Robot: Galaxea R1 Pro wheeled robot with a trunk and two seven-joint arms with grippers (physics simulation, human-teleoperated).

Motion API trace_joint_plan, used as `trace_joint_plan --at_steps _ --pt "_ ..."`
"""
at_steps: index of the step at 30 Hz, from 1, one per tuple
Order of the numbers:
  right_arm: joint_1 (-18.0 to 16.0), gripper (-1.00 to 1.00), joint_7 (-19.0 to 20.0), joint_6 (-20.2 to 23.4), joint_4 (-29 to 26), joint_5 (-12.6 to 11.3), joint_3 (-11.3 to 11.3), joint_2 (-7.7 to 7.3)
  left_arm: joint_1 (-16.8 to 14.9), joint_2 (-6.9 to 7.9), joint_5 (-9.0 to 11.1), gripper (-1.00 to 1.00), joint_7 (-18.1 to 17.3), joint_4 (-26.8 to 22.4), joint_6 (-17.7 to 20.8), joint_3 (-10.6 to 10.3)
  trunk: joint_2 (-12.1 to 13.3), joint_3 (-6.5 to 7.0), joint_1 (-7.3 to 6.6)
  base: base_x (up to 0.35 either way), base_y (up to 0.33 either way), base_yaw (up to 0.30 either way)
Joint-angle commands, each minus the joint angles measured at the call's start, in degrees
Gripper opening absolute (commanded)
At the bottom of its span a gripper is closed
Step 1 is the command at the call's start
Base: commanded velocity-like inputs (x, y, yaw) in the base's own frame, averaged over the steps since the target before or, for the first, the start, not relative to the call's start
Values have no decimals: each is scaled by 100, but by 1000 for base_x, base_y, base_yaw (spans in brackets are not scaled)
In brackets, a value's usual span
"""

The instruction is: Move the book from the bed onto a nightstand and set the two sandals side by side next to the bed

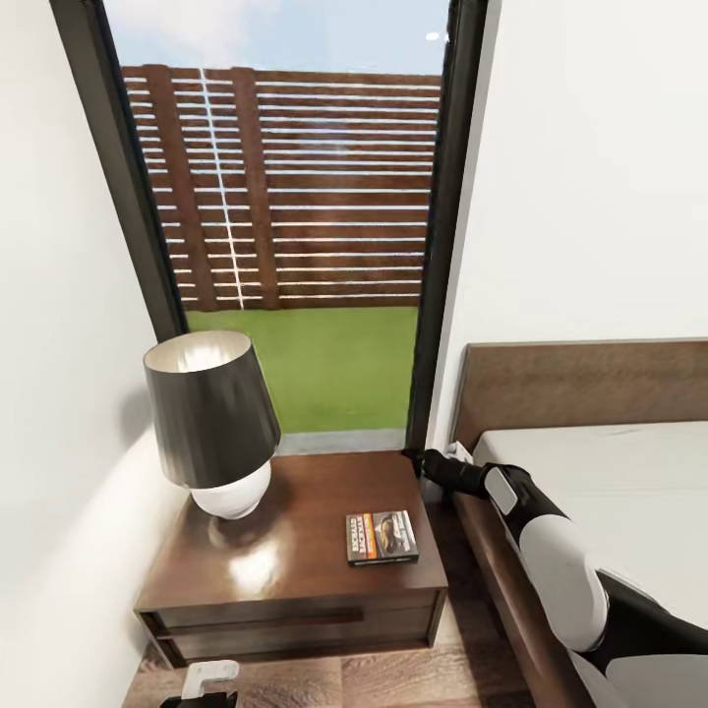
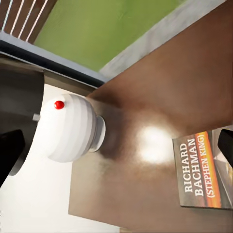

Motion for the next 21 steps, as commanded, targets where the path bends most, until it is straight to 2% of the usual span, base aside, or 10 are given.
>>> trace_joint_plan --at_steps 1,6,14,21 --pt "1 100 -18 -121 0 -42 -12 6 -2 2 44 100 9 0 -14 -47 39 13 -23 0 0 0" --pt "3 100 -32 -330 29 -40 -2 37 -2 0 44 100 10 0 -12 -45 240 103 -133 0 0 0" --pt "4 100 -67 -620 52 3 1 180 -2 -5 44 100 21 0 -12 -44 561 246 -309 0 0 0" --pt "21 100 -71 -739 22 27 21 203 -2 -11 44 100 44 5 -11 -44 842 372 -463 0 0 0"
